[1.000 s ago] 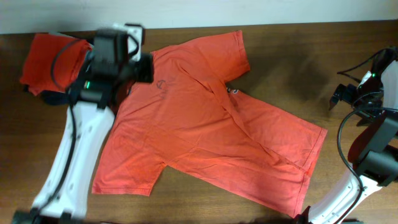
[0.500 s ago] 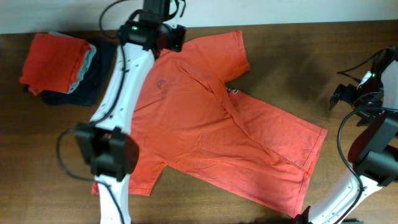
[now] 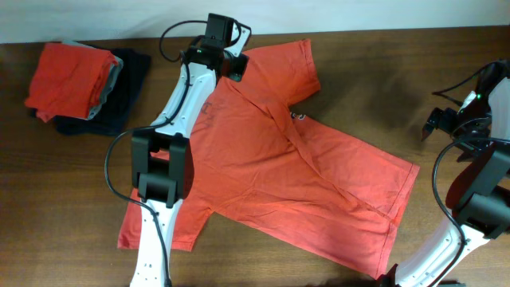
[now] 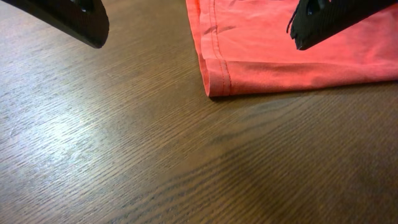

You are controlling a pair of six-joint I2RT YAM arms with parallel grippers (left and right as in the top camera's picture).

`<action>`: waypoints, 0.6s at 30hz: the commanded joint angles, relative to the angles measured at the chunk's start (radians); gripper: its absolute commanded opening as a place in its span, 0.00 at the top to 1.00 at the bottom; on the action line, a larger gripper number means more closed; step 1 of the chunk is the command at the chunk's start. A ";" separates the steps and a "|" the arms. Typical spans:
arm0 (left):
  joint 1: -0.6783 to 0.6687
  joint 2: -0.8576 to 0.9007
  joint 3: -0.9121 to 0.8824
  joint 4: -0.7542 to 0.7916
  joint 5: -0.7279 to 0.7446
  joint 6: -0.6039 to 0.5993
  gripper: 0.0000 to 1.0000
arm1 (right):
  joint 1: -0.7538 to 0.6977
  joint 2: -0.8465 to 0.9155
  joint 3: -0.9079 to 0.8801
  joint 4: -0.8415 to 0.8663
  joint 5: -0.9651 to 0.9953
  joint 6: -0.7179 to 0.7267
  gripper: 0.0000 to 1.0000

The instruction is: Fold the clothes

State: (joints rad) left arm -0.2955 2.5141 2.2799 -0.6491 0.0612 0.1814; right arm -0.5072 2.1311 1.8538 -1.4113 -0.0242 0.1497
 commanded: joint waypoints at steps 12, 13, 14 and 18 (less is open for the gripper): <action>0.009 0.091 0.018 0.055 -0.066 0.023 1.00 | -0.004 0.003 -0.002 -0.001 0.013 0.002 0.02; 0.013 0.101 0.018 0.058 -0.070 0.023 1.00 | -0.004 0.003 -0.002 -0.001 0.013 0.001 0.02; 0.018 0.105 0.018 0.061 -0.079 0.021 1.00 | -0.004 0.003 -0.002 -0.001 0.013 0.002 0.02; 0.040 0.138 0.018 0.088 -0.114 -0.011 1.00 | -0.004 0.003 -0.002 -0.001 0.013 0.002 0.02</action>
State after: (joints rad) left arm -0.2810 2.6198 2.2822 -0.5747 -0.0120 0.1848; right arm -0.5072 2.1311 1.8538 -1.4113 -0.0238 0.1509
